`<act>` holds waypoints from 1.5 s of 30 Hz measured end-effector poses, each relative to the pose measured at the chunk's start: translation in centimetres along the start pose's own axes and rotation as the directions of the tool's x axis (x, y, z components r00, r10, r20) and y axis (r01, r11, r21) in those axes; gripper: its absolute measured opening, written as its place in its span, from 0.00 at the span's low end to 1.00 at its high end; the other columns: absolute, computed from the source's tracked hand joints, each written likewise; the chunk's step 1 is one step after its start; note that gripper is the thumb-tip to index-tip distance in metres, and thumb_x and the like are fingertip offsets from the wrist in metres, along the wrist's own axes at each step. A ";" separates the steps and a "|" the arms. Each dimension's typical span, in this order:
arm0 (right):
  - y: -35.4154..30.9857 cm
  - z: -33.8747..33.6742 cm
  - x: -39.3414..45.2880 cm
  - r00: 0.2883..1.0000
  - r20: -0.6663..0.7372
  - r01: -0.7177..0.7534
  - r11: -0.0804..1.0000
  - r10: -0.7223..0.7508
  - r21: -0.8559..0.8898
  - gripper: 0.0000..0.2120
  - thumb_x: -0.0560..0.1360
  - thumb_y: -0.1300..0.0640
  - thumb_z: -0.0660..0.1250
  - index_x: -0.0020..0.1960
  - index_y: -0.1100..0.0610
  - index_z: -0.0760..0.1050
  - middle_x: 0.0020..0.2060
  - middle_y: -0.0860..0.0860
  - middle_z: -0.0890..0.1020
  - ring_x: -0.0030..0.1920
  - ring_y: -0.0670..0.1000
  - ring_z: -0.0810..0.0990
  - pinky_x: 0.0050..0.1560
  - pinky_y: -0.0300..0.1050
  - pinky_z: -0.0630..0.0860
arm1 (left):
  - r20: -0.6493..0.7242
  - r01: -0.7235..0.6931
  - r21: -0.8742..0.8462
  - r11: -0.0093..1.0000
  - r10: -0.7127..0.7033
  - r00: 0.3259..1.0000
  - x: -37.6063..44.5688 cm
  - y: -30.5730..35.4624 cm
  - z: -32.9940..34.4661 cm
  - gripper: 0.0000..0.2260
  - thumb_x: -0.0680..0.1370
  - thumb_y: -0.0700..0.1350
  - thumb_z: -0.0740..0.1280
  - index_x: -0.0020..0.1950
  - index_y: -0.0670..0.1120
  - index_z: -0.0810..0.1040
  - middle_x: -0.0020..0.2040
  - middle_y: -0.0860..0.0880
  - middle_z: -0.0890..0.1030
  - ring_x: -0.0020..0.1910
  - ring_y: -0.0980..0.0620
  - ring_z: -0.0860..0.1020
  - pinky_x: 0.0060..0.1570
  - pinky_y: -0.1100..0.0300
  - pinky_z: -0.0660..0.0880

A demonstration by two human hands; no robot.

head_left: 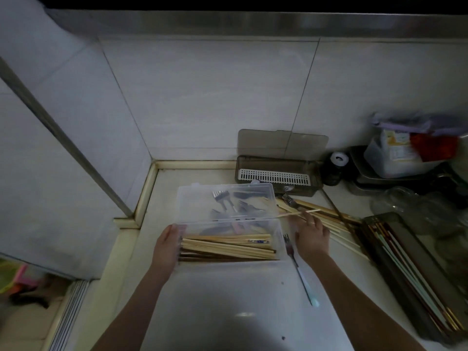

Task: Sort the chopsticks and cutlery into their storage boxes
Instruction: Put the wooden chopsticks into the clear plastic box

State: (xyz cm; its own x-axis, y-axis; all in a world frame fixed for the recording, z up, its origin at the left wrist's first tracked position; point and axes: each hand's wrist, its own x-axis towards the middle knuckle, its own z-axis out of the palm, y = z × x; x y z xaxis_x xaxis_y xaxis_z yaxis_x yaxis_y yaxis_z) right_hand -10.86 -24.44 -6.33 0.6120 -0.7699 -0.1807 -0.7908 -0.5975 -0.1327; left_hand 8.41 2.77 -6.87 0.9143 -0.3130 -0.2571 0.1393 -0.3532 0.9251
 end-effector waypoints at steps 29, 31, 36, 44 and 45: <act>5.5 -1.1 -4.7 0.929 -0.127 -0.330 0.934 0.347 0.135 0.25 0.72 0.65 0.57 0.68 0.53 0.63 0.66 0.56 0.73 0.68 0.58 0.69 0.69 0.61 0.60 | 0.001 0.015 -0.047 0.999 -0.015 1.000 -1.5 2.1 0.3 0.12 0.82 0.46 0.57 0.47 0.47 0.79 0.43 0.49 0.79 0.41 0.54 0.76 0.44 0.61 0.70; 5.6 -1.2 -5.5 0.913 -0.206 -0.311 0.927 0.353 0.212 0.22 0.71 0.68 0.56 0.63 0.54 0.67 0.62 0.56 0.76 0.64 0.58 0.72 0.67 0.61 0.62 | 0.022 0.053 -0.104 0.993 -0.051 0.998 -1.2 1.8 0.2 0.10 0.80 0.49 0.61 0.44 0.51 0.79 0.42 0.48 0.80 0.43 0.48 0.77 0.48 0.55 0.71; 2.2 -1.5 -7.2 0.905 -0.400 -0.043 0.968 0.142 0.248 0.15 0.72 0.68 0.62 0.54 0.54 0.75 0.48 0.53 0.81 0.53 0.58 0.78 0.61 0.60 0.66 | 0.013 0.077 -0.123 0.989 -0.076 0.997 -1.2 1.8 0.2 0.10 0.80 0.48 0.60 0.43 0.50 0.78 0.34 0.46 0.74 0.30 0.49 0.69 0.32 0.59 0.63; -7.3 -1.0 -8.1 0.853 -0.346 0.433 0.900 -0.390 0.053 0.14 0.64 0.61 0.71 0.46 0.47 0.80 0.38 0.47 0.80 0.40 0.53 0.79 0.46 0.47 0.64 | 0.012 0.078 -0.093 0.993 -0.078 0.997 -1.2 1.4 0.2 0.11 0.82 0.46 0.56 0.49 0.47 0.78 0.38 0.46 0.76 0.33 0.50 0.71 0.32 0.59 0.65; -8.0 -0.8 -8.2 0.858 -0.306 0.448 0.892 -0.412 0.056 0.14 0.65 0.62 0.70 0.47 0.47 0.80 0.39 0.48 0.80 0.41 0.54 0.79 0.46 0.47 0.67 | 0.017 0.080 -0.095 0.992 -0.079 0.997 -1.2 1.4 0.2 0.11 0.82 0.47 0.56 0.49 0.48 0.78 0.39 0.46 0.77 0.34 0.50 0.72 0.33 0.59 0.66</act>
State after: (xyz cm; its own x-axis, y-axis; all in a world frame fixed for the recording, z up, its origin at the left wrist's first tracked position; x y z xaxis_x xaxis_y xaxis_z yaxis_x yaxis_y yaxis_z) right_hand -9.55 -13.59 -2.99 0.8529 -0.4833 0.1974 -0.4316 -0.8655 -0.2545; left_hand 7.43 2.47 -5.32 0.8940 -0.2987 -0.3340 0.2478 -0.2915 0.9239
